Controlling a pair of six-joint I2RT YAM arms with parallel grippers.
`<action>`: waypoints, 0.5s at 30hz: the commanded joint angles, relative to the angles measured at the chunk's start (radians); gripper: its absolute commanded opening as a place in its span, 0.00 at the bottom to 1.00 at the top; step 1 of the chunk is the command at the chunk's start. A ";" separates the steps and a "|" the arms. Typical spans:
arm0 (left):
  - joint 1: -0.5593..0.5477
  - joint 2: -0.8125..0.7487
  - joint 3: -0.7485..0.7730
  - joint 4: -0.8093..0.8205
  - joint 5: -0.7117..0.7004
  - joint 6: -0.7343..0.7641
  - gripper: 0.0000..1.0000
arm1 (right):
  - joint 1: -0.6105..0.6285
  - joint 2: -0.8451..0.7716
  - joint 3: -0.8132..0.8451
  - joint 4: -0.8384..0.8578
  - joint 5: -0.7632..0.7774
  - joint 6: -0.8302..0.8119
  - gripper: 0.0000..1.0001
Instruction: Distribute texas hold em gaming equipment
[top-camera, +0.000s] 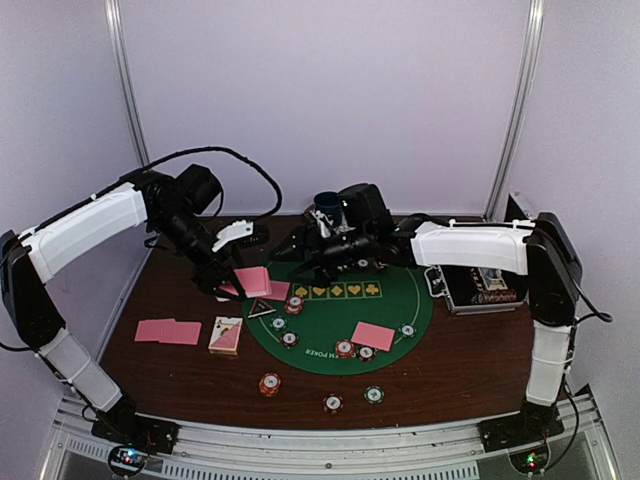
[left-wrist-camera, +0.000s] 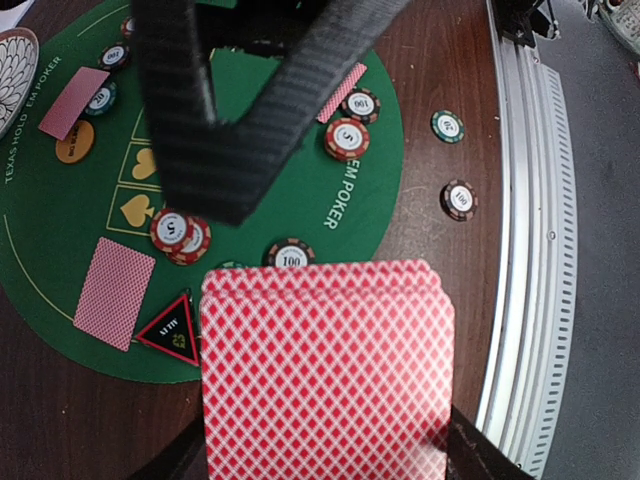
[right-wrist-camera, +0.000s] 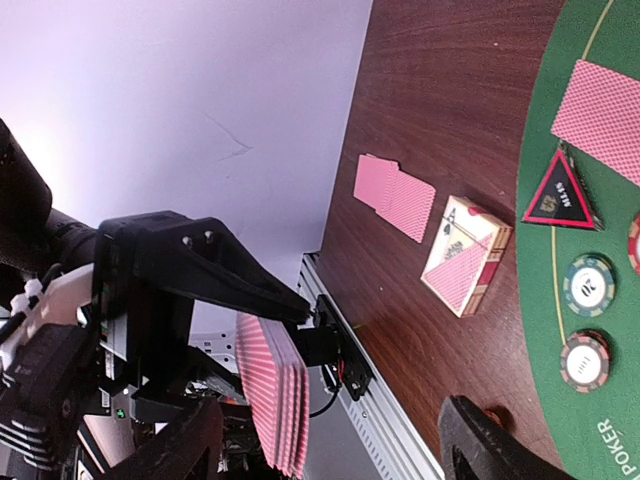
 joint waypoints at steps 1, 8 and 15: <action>0.007 0.007 0.024 0.034 0.027 -0.005 0.00 | 0.030 0.057 0.084 0.090 -0.044 0.044 0.78; 0.007 0.004 0.024 0.034 0.028 -0.002 0.00 | 0.060 0.136 0.149 0.096 -0.079 0.065 0.78; 0.007 0.003 0.025 0.035 0.034 -0.003 0.00 | 0.077 0.188 0.194 0.109 -0.116 0.091 0.77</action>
